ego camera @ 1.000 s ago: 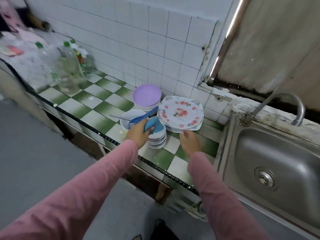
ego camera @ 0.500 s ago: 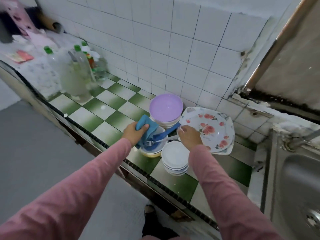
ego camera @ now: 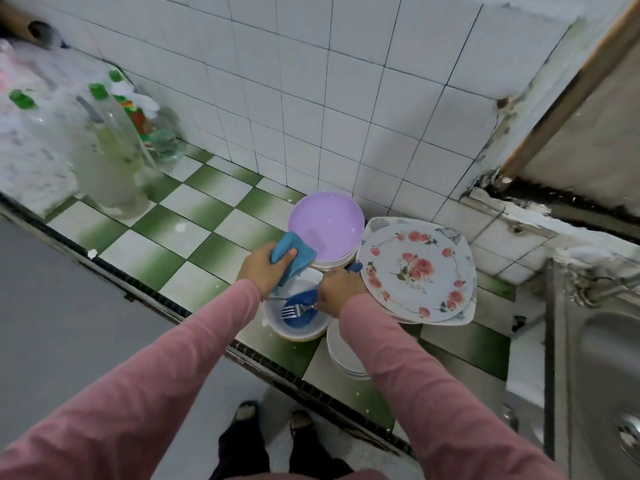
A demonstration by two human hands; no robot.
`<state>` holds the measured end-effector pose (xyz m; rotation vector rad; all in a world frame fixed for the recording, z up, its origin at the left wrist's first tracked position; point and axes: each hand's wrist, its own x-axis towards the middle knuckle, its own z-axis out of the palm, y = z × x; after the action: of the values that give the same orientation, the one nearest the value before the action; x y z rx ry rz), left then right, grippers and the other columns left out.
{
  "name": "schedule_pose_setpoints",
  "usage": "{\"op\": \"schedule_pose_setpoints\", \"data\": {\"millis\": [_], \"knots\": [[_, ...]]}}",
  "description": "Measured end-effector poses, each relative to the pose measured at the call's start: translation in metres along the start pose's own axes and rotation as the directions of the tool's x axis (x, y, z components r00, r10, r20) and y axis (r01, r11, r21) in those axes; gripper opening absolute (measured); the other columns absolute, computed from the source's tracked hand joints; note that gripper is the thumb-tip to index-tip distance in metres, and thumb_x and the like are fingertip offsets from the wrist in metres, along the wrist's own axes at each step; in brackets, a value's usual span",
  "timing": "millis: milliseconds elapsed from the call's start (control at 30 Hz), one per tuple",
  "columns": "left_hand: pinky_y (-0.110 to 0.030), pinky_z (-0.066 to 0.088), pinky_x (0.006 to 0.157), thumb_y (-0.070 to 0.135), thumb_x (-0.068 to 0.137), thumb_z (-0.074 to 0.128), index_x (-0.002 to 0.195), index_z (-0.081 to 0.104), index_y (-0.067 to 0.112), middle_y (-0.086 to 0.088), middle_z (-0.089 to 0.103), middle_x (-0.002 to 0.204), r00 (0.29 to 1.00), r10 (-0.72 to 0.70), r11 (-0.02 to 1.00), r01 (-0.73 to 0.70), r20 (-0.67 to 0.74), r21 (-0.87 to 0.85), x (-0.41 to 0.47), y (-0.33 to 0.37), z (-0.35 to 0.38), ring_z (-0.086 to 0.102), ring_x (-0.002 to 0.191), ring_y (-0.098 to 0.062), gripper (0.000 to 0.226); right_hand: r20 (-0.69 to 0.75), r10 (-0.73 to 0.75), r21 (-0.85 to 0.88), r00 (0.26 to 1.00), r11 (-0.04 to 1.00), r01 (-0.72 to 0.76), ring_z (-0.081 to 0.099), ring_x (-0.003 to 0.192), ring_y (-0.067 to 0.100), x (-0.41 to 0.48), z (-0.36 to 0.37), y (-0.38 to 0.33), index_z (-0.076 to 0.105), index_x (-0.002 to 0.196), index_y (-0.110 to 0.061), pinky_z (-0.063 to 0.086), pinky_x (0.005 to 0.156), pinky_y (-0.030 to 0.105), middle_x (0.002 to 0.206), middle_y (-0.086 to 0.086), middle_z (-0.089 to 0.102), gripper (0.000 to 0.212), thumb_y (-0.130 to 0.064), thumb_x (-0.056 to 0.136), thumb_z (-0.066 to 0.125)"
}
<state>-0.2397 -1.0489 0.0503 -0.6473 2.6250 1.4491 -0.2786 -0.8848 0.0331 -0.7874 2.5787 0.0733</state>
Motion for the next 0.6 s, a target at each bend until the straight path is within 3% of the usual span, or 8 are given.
{"op": "schedule_pose_setpoints", "data": {"millis": [100,233,433,600], "knots": [[-0.028,0.043,0.068,0.042,0.096,0.057,0.100,0.064,0.024,0.000,0.066,0.090,0.997,0.060,0.997,-0.062,0.048,0.037,0.011,0.001,-0.008,0.059,0.082,-0.021,0.020,0.028,0.012,-0.153,1.000,0.988,-0.008,0.049,0.126,0.027,0.005,0.002,-0.011,0.061,0.129,-0.014,0.040,0.101,0.038,0.132,0.006,0.059,0.038,-0.033,0.095,0.061],[-0.027,0.042,0.063,0.040,0.096,0.058,0.098,0.062,0.022,0.000,0.063,0.086,0.990,0.101,0.992,-0.108,0.100,0.068,0.027,0.007,-0.019,0.057,0.077,-0.019,0.018,0.046,0.047,-0.214,0.998,0.976,-0.036,0.044,0.132,0.027,0.009,0.004,-0.022,0.059,0.132,-0.016,0.035,0.107,0.040,0.136,0.005,0.056,0.041,-0.028,0.094,0.065],[-0.033,0.049,0.075,0.040,0.098,0.053,0.099,0.057,0.015,-0.007,0.062,0.090,0.967,0.142,0.978,-0.171,0.214,0.123,0.048,0.016,-0.034,0.058,0.083,-0.026,0.025,0.060,0.139,-0.251,0.988,0.961,-0.120,0.038,0.137,0.029,0.009,0.002,-0.033,0.057,0.136,-0.017,0.031,0.110,0.046,0.142,0.006,0.051,0.046,-0.029,0.092,0.067],[-0.038,0.053,0.079,0.043,0.100,0.048,0.109,0.052,0.013,-0.007,0.060,0.095,0.948,0.151,0.978,-0.184,0.280,0.097,0.057,0.017,-0.039,0.059,0.086,-0.028,0.031,0.022,0.225,-0.195,0.974,0.957,-0.216,0.039,0.133,0.029,0.005,0.000,-0.039,0.060,0.131,-0.018,0.030,0.110,0.046,0.135,0.005,0.056,0.043,-0.029,0.090,0.069]]}}
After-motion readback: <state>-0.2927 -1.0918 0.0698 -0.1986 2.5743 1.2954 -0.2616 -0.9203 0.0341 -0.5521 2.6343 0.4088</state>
